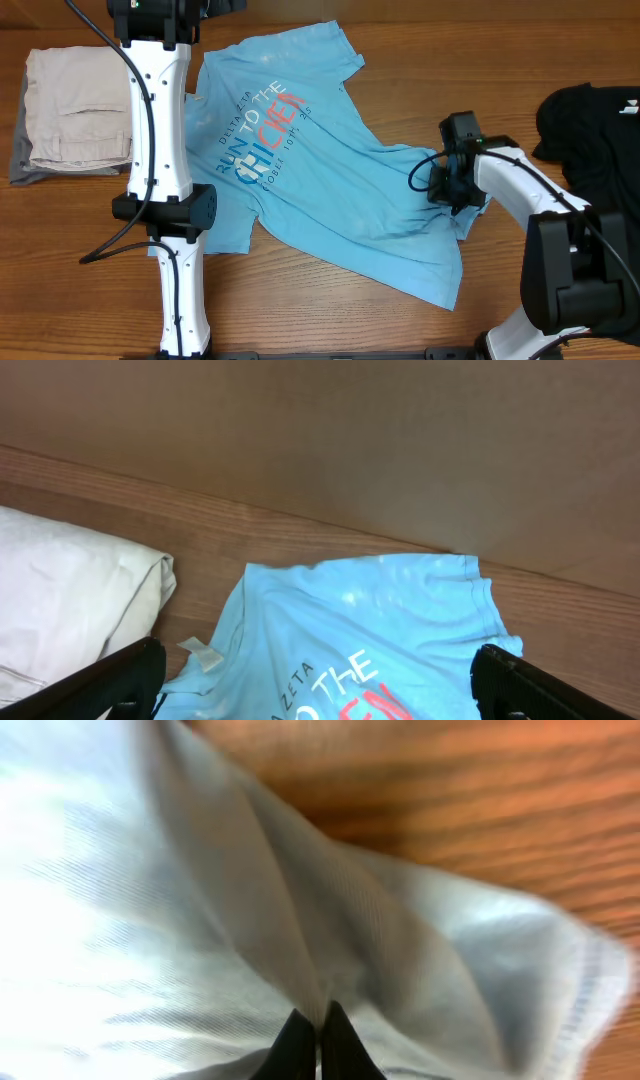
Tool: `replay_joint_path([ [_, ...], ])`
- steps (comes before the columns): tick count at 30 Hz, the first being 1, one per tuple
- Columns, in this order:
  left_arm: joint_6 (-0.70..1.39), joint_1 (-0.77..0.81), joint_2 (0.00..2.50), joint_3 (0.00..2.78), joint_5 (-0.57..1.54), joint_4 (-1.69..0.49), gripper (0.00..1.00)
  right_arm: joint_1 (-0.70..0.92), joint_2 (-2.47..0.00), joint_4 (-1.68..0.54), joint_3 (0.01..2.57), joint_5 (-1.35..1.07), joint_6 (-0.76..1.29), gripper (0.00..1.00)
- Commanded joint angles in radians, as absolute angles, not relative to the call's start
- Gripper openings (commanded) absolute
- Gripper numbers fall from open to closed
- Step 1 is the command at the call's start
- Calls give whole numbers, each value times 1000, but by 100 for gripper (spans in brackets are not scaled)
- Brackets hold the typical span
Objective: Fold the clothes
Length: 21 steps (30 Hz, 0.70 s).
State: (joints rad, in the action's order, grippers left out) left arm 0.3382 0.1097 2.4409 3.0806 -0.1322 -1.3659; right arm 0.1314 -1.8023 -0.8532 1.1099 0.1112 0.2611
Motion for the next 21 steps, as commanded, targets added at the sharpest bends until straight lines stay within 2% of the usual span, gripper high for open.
replay_joint_path([
  [1, 348, 112, 2449, 3078, -138, -1365, 100, 130, -1797, -870, 1203, 193, 263, 4],
  [6, 348, 112, 2449, 3078, -138, -1365, 100, 109, -1797, -855, 1253, 281, 262, 4],
  [14, 348, 112, 2449, 3078, -138, -1365, 100, 6, -1798, -744, 1251, 288, 255, 4],
  [21, 348, 112, 2449, 3078, -138, -1365, 100, -62, -1798, -574, 1241, 287, 255, 4],
])
